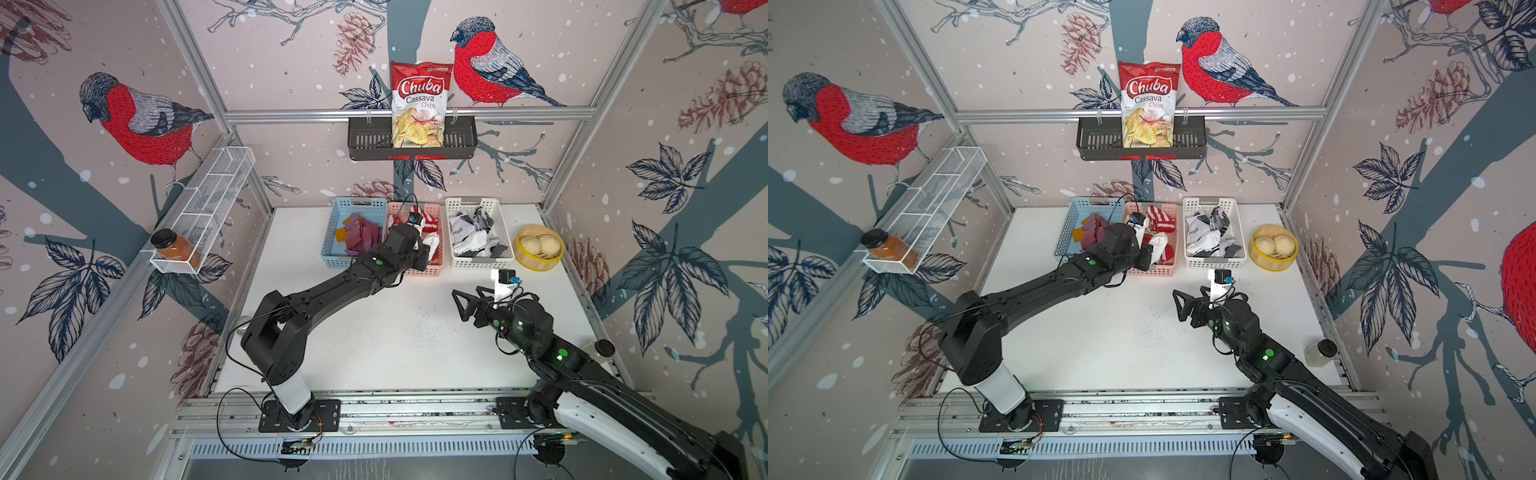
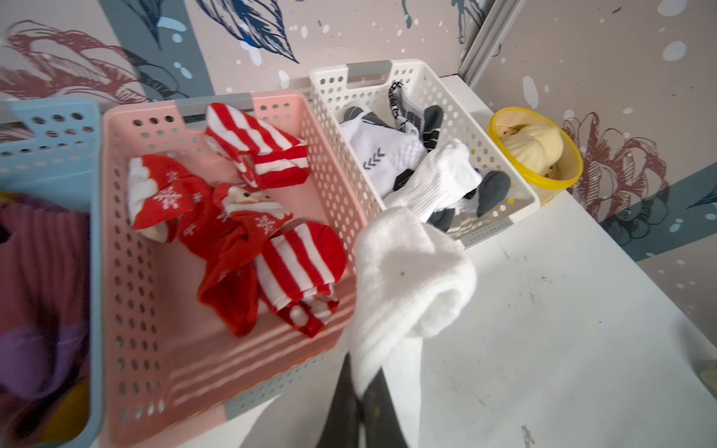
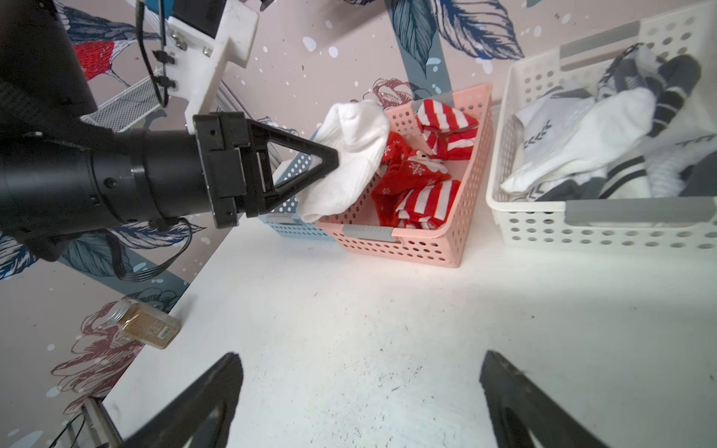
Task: Sort the socks into the basket by color
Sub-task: Pick up the sock at the center of the board, then place the sock in the bin.
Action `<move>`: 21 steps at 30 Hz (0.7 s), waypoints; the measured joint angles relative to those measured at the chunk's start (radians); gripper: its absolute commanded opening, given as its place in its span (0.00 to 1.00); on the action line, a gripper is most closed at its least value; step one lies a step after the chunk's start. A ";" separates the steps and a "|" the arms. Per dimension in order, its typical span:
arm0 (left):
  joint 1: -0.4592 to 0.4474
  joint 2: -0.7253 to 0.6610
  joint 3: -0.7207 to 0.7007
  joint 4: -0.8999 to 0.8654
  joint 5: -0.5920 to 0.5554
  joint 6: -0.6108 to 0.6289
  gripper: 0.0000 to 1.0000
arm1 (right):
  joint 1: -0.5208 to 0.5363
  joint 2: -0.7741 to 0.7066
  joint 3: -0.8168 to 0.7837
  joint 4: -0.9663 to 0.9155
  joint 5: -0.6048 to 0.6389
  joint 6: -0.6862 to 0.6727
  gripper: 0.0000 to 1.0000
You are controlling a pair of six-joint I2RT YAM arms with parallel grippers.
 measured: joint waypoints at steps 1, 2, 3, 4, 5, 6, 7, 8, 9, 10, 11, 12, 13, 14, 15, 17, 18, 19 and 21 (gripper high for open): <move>0.000 0.032 0.038 0.005 0.021 0.004 0.00 | -0.005 -0.010 0.000 -0.009 0.006 0.001 0.97; -0.001 0.064 0.076 0.016 0.044 0.004 0.00 | -0.011 -0.018 0.000 -0.020 0.011 0.003 0.97; -0.001 0.092 0.108 0.023 0.062 0.005 0.00 | -0.016 -0.022 0.002 -0.029 0.014 0.003 0.97; -0.001 0.133 0.151 0.037 0.087 0.009 0.00 | -0.023 -0.028 0.002 -0.039 0.019 0.004 0.97; -0.001 0.170 0.190 0.047 0.108 0.015 0.00 | -0.032 -0.037 0.004 -0.051 0.024 0.005 0.97; -0.001 0.207 0.232 0.048 0.130 0.021 0.00 | -0.038 -0.043 0.006 -0.061 0.026 0.006 0.97; -0.001 0.248 0.279 0.045 0.153 0.024 0.00 | -0.047 -0.051 0.009 -0.074 0.028 0.008 0.97; -0.002 0.289 0.327 0.045 0.169 0.030 0.00 | -0.055 -0.059 0.012 -0.085 0.029 0.012 0.97; -0.003 0.319 0.365 0.042 0.177 0.031 0.00 | -0.062 -0.069 0.015 -0.097 0.029 0.023 0.97; -0.003 0.358 0.415 0.037 0.192 0.031 0.00 | -0.069 -0.080 0.019 -0.112 0.033 0.022 0.97; -0.004 0.397 0.468 0.035 0.206 0.031 0.00 | -0.076 -0.092 0.024 -0.127 0.034 0.022 0.98; -0.004 0.427 0.510 0.032 0.216 0.030 0.00 | -0.082 -0.101 0.028 -0.141 0.037 0.022 0.98; -0.004 0.465 0.561 0.028 0.230 0.030 0.00 | -0.087 -0.111 0.032 -0.151 0.037 0.023 0.98; -0.004 0.499 0.605 0.027 0.243 0.030 0.00 | -0.093 -0.120 0.037 -0.167 0.040 0.023 0.98; -0.004 0.527 0.641 0.024 0.257 0.029 0.00 | -0.097 -0.126 0.041 -0.177 0.044 0.024 0.98; -0.005 0.588 0.707 0.024 0.289 0.019 0.00 | -0.100 -0.133 0.049 -0.199 0.048 0.025 0.98; -0.005 0.610 0.728 0.027 0.302 0.011 0.00 | -0.101 -0.135 0.052 -0.207 0.049 0.026 0.98; -0.005 0.637 0.752 0.031 0.315 -0.008 0.00 | -0.103 -0.137 0.055 -0.217 0.051 0.026 0.98; -0.006 0.682 0.790 0.044 0.336 -0.035 0.00 | -0.105 -0.140 0.060 -0.230 0.051 0.029 0.97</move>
